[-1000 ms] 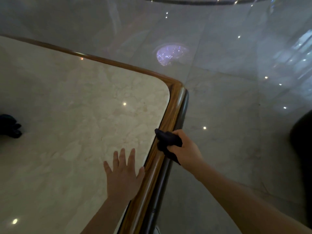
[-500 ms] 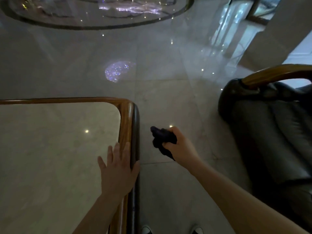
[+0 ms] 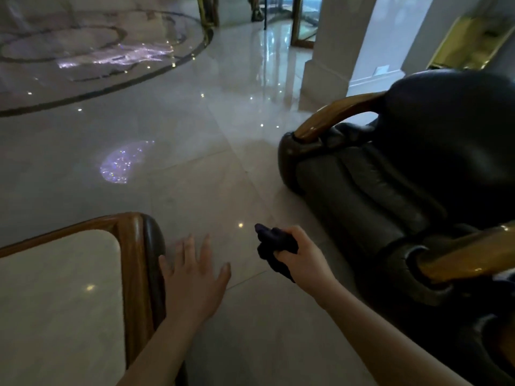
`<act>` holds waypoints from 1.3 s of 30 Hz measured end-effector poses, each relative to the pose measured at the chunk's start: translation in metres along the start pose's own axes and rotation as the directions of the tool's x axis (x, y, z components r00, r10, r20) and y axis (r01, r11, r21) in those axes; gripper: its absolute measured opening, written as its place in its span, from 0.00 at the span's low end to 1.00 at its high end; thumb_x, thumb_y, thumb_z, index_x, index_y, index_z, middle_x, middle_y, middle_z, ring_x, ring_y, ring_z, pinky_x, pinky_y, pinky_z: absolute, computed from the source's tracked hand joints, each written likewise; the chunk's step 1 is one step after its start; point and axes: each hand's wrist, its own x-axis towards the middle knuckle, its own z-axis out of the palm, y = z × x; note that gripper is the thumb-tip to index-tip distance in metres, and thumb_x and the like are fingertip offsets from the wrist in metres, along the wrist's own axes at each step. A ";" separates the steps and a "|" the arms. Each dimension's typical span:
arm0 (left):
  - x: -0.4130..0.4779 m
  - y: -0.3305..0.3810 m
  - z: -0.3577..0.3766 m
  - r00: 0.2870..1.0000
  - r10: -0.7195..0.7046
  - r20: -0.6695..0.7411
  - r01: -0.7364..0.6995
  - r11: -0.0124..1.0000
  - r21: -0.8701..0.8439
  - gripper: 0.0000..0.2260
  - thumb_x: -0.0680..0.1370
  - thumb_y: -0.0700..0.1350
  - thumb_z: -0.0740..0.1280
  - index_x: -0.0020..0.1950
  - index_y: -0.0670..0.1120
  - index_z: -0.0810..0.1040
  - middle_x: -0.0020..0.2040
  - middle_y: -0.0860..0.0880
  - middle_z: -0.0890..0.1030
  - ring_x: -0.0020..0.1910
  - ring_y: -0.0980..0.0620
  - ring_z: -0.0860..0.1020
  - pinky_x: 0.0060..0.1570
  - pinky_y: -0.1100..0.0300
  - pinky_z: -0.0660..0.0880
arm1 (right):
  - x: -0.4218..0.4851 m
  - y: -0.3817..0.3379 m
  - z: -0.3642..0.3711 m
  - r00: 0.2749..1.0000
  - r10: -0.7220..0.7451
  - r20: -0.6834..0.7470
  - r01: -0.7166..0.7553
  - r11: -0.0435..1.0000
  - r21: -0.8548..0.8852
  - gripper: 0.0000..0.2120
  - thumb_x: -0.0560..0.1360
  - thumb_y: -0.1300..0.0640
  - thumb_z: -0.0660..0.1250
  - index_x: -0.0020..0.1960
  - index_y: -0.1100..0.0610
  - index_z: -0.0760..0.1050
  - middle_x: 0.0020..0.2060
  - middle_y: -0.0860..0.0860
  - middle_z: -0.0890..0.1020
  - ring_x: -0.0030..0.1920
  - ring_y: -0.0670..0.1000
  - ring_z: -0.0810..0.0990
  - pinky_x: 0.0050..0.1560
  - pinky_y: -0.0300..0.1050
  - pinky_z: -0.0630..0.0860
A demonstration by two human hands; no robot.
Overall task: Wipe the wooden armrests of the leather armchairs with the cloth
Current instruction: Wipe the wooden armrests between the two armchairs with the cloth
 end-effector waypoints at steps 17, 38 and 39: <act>0.020 0.240 0.018 0.918 0.390 0.065 -0.389 0.921 -0.038 0.33 0.77 0.68 0.46 0.79 0.57 0.44 0.81 0.46 0.49 0.80 0.44 0.45 0.73 0.34 0.48 | -0.047 0.083 -0.214 0.924 0.114 -0.364 -0.058 0.985 0.160 0.13 0.73 0.53 0.71 0.51 0.38 0.74 0.43 0.47 0.85 0.41 0.50 0.85 0.40 0.52 0.81; 0.076 0.458 0.080 0.381 0.908 0.173 -0.907 0.404 -0.120 0.33 0.77 0.66 0.49 0.79 0.55 0.46 0.81 0.45 0.52 0.80 0.44 0.44 0.74 0.35 0.45 | -0.091 0.162 -0.316 0.499 0.367 -0.785 -0.169 0.930 0.327 0.10 0.77 0.54 0.71 0.52 0.40 0.74 0.46 0.43 0.83 0.46 0.38 0.81 0.46 0.42 0.79; 0.078 0.467 0.082 0.351 0.921 0.167 -0.919 0.373 -0.126 0.33 0.77 0.66 0.48 0.79 0.55 0.47 0.81 0.45 0.52 0.80 0.44 0.45 0.74 0.35 0.46 | -0.092 0.164 -0.316 0.477 0.372 -0.796 -0.168 0.928 0.333 0.10 0.77 0.54 0.71 0.53 0.40 0.74 0.46 0.42 0.83 0.46 0.38 0.81 0.46 0.41 0.78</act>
